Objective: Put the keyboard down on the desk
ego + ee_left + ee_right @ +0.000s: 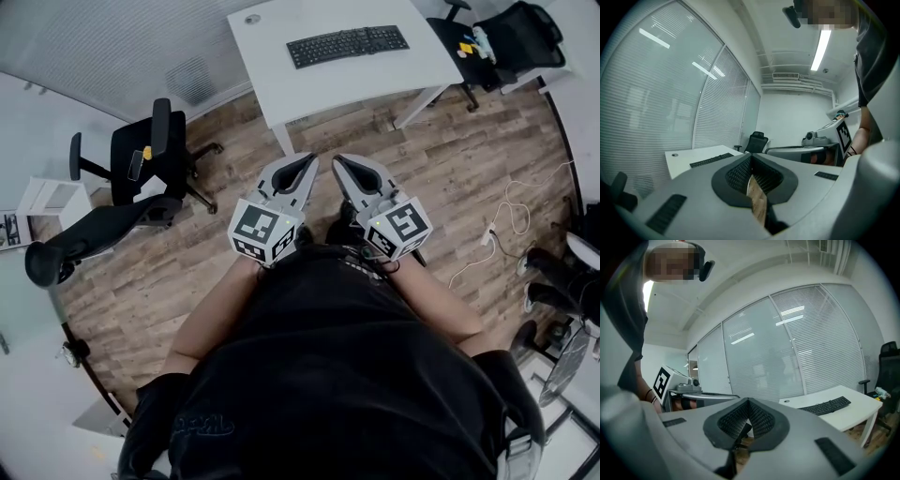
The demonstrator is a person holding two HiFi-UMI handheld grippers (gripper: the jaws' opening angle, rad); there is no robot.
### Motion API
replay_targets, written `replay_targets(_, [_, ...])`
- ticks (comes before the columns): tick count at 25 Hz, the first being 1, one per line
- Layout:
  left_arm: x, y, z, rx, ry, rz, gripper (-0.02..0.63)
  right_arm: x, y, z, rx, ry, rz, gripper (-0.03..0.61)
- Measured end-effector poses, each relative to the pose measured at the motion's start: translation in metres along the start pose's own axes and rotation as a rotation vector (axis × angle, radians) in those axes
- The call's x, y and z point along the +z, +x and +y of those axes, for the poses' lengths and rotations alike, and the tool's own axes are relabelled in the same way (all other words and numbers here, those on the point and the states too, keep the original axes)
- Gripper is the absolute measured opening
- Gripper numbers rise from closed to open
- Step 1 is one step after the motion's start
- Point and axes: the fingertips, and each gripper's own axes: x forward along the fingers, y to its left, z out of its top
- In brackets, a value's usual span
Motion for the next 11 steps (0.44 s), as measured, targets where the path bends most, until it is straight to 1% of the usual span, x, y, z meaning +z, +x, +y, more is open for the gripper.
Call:
replay_targets(5, [-0.012,-0.021,0.001,-0.008,-0.006,0.008,0.015,-0.014,0.003,0.026,0.007,0.005,0.014,0.021])
replay_targets(11, [-0.016,-0.035,0.001,-0.01,-0.008,0.008,0.015,-0.02,0.004,0.04,0.012,-0.018,0.025,0.021])
